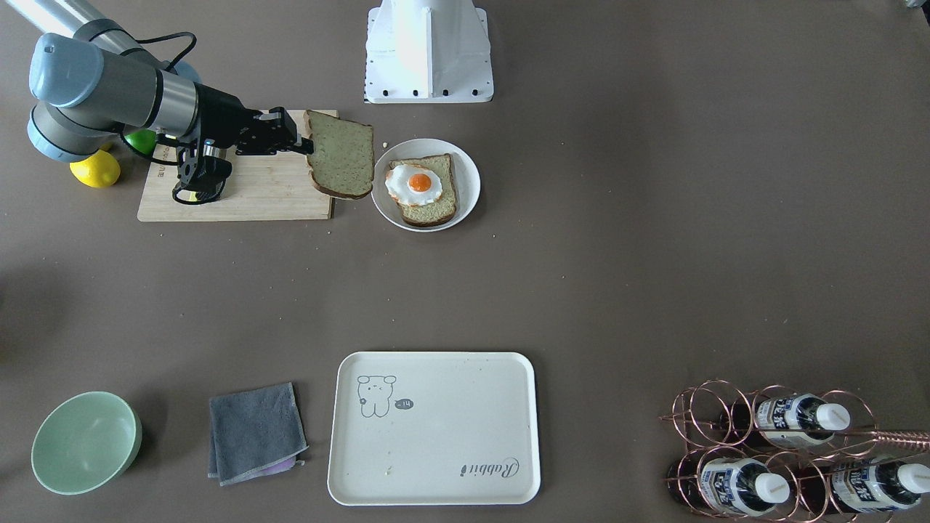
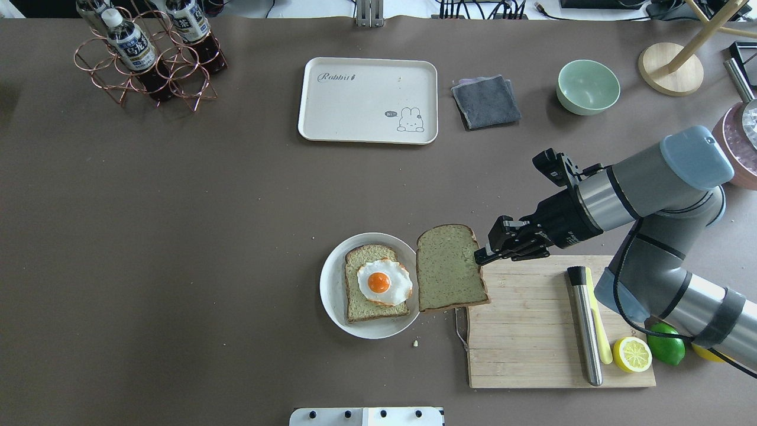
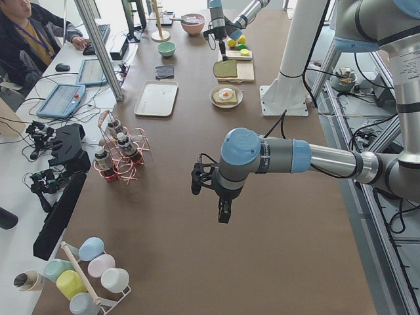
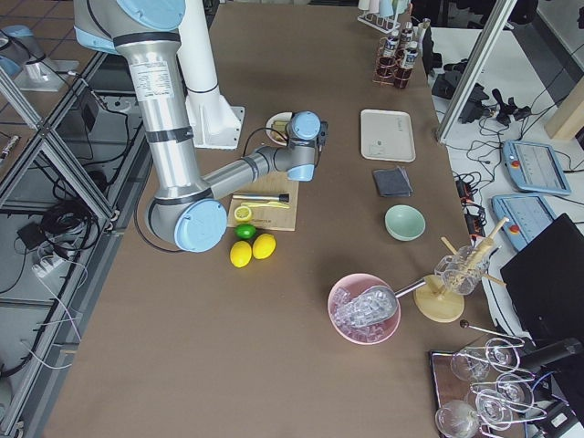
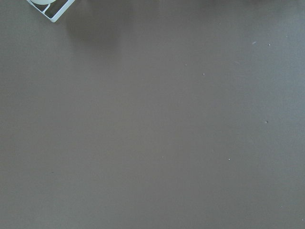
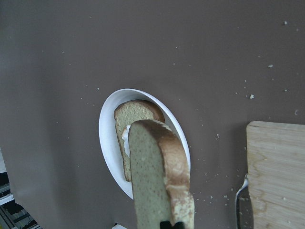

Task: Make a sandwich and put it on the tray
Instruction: 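Carry the bread slice with the right gripper over the egg on the plate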

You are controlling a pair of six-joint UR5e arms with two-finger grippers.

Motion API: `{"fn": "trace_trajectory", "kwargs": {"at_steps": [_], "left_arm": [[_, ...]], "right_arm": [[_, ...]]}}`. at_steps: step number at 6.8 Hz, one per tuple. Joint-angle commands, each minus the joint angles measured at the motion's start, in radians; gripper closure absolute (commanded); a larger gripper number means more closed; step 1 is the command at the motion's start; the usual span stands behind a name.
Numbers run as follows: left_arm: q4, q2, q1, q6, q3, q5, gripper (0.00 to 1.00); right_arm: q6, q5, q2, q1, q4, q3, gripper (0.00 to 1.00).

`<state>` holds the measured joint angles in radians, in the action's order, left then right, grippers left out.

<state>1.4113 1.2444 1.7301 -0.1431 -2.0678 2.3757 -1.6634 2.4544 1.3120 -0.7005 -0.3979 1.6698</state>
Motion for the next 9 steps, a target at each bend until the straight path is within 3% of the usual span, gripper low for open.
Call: {"fn": "trace_trajectory", "kwargs": {"at_steps": [1, 3, 9], "left_arm": [[0.000, -0.003, 0.000, 0.000, -0.005, 0.000, 0.02], [0.000, -0.003, 0.000, 0.000, -0.003, -0.001, 0.02], [0.000, -0.011, 0.002, 0.000, -0.003, -0.001, 0.02]], "right_arm": [[-0.068, -0.047, -0.080, 0.038, 0.001, -0.037, 1.00], [-0.076, -0.138, -0.108, 0.108, 0.001, -0.045, 1.00], [-0.072, -0.195, -0.168, 0.170, 0.001, -0.123, 1.00]]}}
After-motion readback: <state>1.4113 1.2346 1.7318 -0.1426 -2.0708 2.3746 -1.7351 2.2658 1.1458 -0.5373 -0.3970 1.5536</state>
